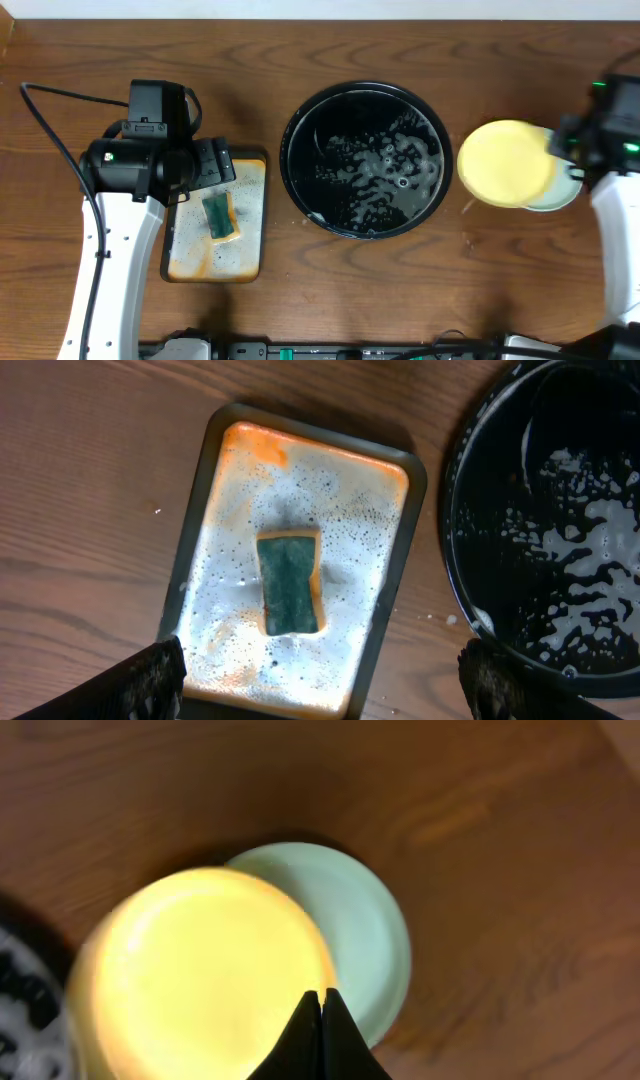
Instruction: Clean dirty plates on tray and stack at the side
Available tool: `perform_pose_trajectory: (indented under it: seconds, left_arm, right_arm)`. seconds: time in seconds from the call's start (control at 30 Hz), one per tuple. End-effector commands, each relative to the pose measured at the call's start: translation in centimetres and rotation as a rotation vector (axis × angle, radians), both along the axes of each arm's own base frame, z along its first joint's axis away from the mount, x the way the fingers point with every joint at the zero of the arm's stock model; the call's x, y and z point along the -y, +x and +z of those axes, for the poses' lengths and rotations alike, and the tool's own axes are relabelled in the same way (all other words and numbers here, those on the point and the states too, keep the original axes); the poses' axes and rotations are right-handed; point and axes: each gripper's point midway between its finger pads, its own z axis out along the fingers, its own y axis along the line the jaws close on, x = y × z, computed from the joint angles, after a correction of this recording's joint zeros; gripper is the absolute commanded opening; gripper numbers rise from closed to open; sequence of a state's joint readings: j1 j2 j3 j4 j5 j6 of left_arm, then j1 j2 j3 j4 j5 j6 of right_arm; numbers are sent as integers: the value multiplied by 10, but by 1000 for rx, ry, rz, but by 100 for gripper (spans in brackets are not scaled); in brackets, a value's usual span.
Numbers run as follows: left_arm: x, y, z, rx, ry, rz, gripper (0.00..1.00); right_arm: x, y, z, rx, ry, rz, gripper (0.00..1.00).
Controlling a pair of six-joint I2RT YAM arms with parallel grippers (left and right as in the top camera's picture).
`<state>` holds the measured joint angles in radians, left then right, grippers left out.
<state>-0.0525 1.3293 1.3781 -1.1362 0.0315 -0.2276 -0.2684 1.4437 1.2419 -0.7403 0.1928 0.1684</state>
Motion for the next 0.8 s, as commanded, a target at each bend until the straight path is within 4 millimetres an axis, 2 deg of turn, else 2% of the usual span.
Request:
perform_pose_trajectory:
  seconds: [0.0,0.1,0.17,0.27,0.37,0.47,0.57,0.77]
  left_arm:
    - [1,2,4,13,-3,-9,88]
    - [1,2,4,13,-3,-9,88]
    - [1,2,4,13,-3,-9,88]
    - [1,2,4,13,-3,-9,88]
    - [1,2,4,13,-3,-9,88]
    - [1,2,4,13,-3,-9,88]
    - [1,2,4,13,-3,-9,88]
    - [1,2,4,13,-3,-9,88]
  right_arm:
    - [22,-5,-18,-15,98,-57,1]
    - [45,-13,-47,-86,127,-123,1]
    - [48,-13,-61,-110,158,-131,1]
    - [40,-6,-69,-105,208,-74,1]
    - [23,3,-62,-63,262,5,1]
    - [3,10,-48,-8,326,90,1]
    - [-23,15,-25,70,394,192,5]
    - [-106,10,53,273,523,491,33]
